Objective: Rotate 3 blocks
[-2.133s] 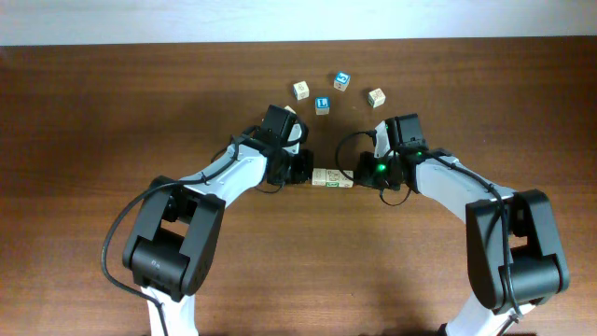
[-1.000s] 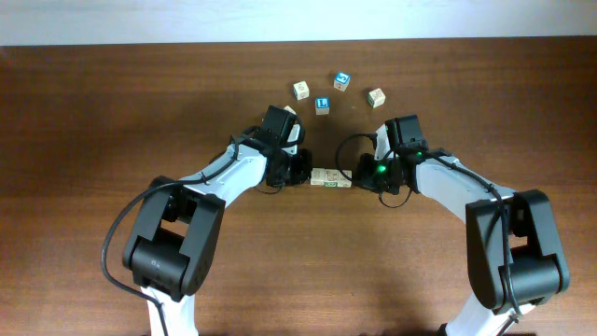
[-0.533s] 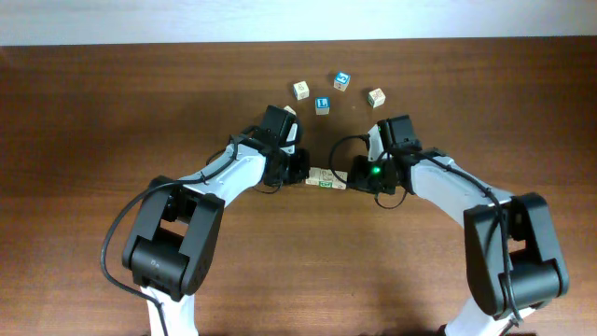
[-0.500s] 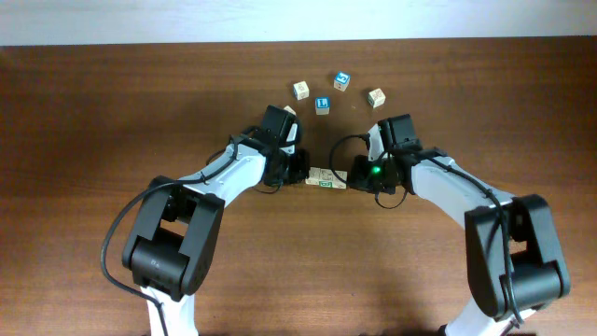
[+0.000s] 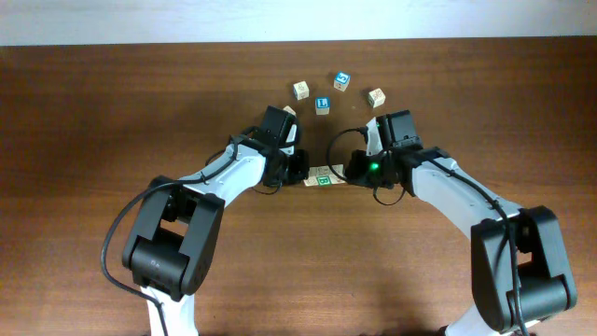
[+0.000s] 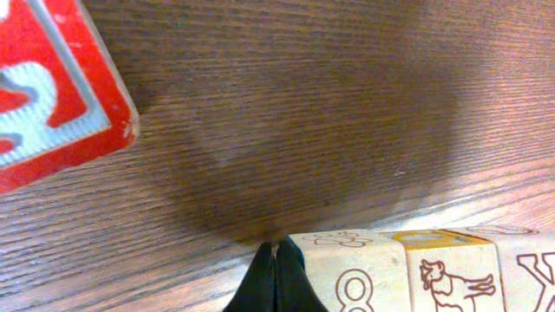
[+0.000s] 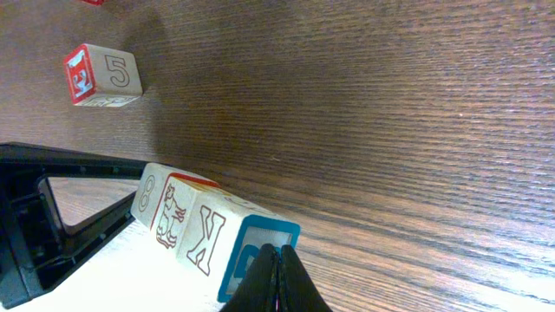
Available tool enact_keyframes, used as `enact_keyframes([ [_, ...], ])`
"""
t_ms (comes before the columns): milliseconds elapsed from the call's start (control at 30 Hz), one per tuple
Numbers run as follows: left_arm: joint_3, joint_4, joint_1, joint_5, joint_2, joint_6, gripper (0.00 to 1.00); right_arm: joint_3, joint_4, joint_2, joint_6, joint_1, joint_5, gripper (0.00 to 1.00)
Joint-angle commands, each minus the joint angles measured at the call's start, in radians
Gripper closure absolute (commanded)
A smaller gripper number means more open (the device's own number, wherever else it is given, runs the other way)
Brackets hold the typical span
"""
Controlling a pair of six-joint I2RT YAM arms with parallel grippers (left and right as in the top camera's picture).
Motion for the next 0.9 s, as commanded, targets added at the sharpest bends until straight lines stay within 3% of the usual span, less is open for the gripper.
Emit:
enact_keyframes([
  [0, -0.002, 0.006, -0.018, 0.065, 0.01, -0.009, 1.0, 0.033, 0.004, -0.019, -0.003, 0.057, -0.053, 0.96],
  [533, -0.002, -0.04, -0.018, 0.069, 0.01, 0.023, 1.0, 0.1, -0.071, -0.019, -0.041, 0.185, 0.146, 0.96],
  [867, -0.002, -0.086, -0.016, 0.07, 0.01, 0.038, 1.0, 0.1, -0.07, -0.019, -0.041, 0.208, 0.151, 0.96],
])
